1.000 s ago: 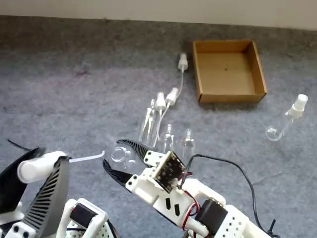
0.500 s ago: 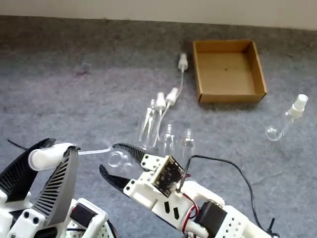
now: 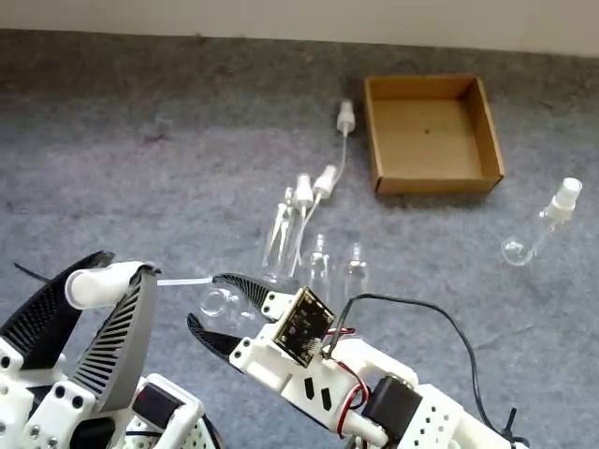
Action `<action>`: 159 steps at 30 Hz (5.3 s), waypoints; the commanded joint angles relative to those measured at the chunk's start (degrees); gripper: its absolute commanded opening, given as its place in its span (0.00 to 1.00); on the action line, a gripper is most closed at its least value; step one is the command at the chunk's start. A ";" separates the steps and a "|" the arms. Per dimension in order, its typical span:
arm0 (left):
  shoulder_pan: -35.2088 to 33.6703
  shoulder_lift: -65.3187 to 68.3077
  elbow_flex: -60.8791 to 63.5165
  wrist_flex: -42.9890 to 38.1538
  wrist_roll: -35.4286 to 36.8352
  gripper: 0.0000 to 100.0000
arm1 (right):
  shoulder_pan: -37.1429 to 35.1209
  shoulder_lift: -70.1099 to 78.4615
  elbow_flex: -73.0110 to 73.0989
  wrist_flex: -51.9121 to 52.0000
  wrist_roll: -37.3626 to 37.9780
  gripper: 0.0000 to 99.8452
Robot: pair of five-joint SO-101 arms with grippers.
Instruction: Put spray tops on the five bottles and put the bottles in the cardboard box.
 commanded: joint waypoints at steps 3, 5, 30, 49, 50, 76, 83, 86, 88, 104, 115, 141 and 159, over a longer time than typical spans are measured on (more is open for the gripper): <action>-0.04 2.15 0.40 0.35 0.53 0.01 | -0.48 0.31 -4.44 -0.04 -0.09 0.00; -0.04 2.07 2.42 0.09 0.53 0.01 | -0.48 0.31 -4.97 0.04 -0.09 0.00; -0.04 2.33 -2.15 0.26 0.62 0.01 | 5.93 0.75 -4.70 -0.04 -0.44 0.00; 5.93 2.51 -0.04 0.00 0.18 0.01 | -0.13 0.31 -4.53 -4.09 -0.09 0.00; 5.93 2.51 -0.04 0.00 0.18 0.01 | -0.22 0.31 -4.53 -4.00 -0.09 0.00; 5.85 1.98 -0.48 1.67 0.09 0.01 | 3.91 0.22 -8.22 1.89 -0.44 0.00; 4.00 2.07 1.36 1.32 -2.20 0.01 | 3.82 0.22 -9.19 1.98 -0.18 0.00; 0.84 2.42 6.11 1.14 -3.08 0.01 | 4.00 0.40 -11.91 1.98 -0.09 0.00; 0.13 2.42 9.54 -0.18 -3.08 0.01 | 3.82 0.66 -13.23 1.98 -0.09 0.00; -0.04 2.15 23.25 -8.53 -7.56 0.01 | 4.35 3.91 -19.12 3.56 0.00 0.00; -3.82 2.24 32.22 -13.98 -7.74 0.01 | 5.05 6.20 -28.97 9.19 -0.35 0.00; -5.58 1.10 34.24 -17.93 2.64 0.18 | 14.20 6.46 -29.32 6.11 -7.65 0.00; -17.27 -11.47 23.52 -11.43 -3.78 0.18 | 29.93 6.55 -29.05 6.11 -4.84 0.00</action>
